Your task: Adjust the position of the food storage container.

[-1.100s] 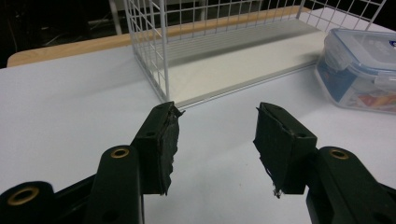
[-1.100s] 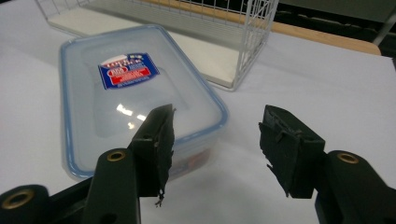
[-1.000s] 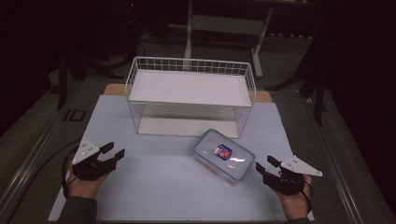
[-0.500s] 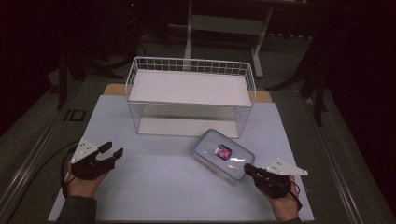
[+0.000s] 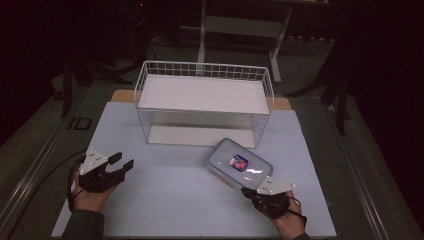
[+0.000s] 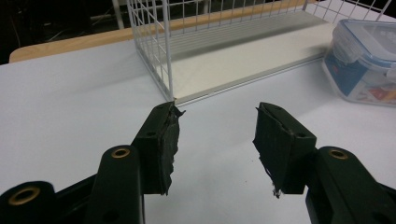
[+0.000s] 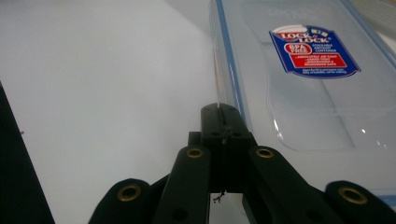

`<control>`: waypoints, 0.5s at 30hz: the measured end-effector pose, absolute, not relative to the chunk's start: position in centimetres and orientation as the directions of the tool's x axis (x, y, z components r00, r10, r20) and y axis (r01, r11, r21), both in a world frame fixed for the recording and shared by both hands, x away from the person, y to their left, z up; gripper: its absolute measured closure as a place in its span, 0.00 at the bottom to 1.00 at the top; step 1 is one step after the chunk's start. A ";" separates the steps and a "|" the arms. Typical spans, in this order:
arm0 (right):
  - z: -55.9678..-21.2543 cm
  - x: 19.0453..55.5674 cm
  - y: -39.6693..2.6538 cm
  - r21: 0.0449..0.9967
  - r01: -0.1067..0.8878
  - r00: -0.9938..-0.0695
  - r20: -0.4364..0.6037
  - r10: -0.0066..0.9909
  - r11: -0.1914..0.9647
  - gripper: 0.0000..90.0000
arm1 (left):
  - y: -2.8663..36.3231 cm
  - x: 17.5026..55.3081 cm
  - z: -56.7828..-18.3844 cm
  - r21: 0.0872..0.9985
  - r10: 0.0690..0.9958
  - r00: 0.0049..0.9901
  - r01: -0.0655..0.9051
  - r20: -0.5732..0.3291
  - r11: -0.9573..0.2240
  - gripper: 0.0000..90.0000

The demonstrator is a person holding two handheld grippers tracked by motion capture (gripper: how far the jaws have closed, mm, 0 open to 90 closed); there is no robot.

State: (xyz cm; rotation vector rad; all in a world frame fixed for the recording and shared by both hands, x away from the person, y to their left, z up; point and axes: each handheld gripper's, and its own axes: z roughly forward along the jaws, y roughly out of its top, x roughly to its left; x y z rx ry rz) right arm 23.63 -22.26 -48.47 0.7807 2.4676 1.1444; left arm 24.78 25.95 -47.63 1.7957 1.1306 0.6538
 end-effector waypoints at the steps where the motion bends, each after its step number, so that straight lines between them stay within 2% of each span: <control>1: -48.5 23.6 -22.3 0.770 0.346 -0.803 -0.054 0.594 0.537 1.00 | 26.0 24.8 -47.6 0.885 0.895 0.446 0.426 -0.022 -0.190 0.54; 15: -48.4 25.1 -26.2 0.772 0.432 -0.699 -0.039 0.714 0.466 1.00 | 25.7 24.9 -47.8 0.881 0.892 0.453 0.426 -0.012 -0.205 0.54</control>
